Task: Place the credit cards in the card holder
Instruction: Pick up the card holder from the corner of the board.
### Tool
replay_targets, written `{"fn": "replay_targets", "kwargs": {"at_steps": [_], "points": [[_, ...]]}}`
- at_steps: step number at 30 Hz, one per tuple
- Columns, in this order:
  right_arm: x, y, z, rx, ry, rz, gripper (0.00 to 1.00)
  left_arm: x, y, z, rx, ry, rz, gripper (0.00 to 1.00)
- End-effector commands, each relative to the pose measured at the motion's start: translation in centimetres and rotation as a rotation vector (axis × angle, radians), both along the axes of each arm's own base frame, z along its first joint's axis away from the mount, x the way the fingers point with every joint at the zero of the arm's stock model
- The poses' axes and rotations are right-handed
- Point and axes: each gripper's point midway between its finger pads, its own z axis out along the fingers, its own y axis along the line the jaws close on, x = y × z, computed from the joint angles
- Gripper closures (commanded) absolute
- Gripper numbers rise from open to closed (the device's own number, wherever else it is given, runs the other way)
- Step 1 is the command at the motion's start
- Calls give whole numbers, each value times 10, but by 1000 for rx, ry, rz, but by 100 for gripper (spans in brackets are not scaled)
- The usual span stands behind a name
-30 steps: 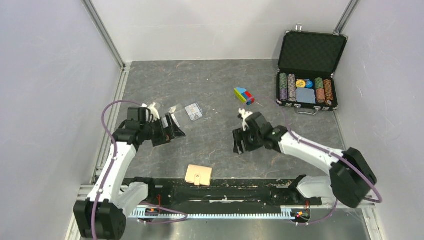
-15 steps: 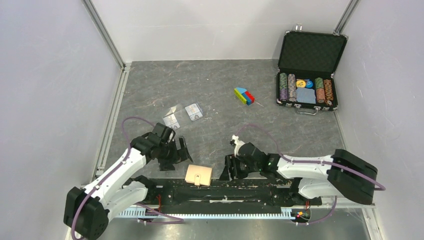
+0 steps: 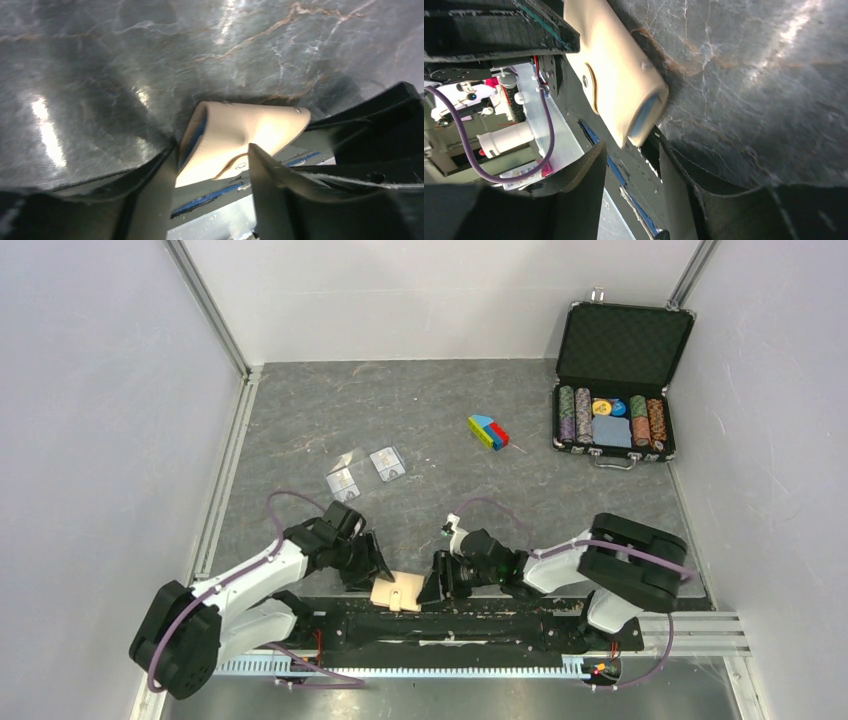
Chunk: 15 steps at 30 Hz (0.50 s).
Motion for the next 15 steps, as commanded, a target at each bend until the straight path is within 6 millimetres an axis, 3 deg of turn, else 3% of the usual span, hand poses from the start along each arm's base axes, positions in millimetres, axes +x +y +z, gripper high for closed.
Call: {"fn": "replay_targets", "kwargs": {"at_steps": [1,5,10,13,15], "points": [[4,38,40,226,6,22,56,10,-26,12,-170,-77,22,45],[7,44,52,291,8,7,68,9,-31,25,-226,-116,-2,53],[15,51,61,285,-42,13,89,4,-39,33,-295,-129,-37,60],[19,50,65,263,-74,9,100,5,-42,42,-326,-151,-52,60],[22,46,69,246,-104,2,100,8,-44,52,-343,-182,-56,49]]}}
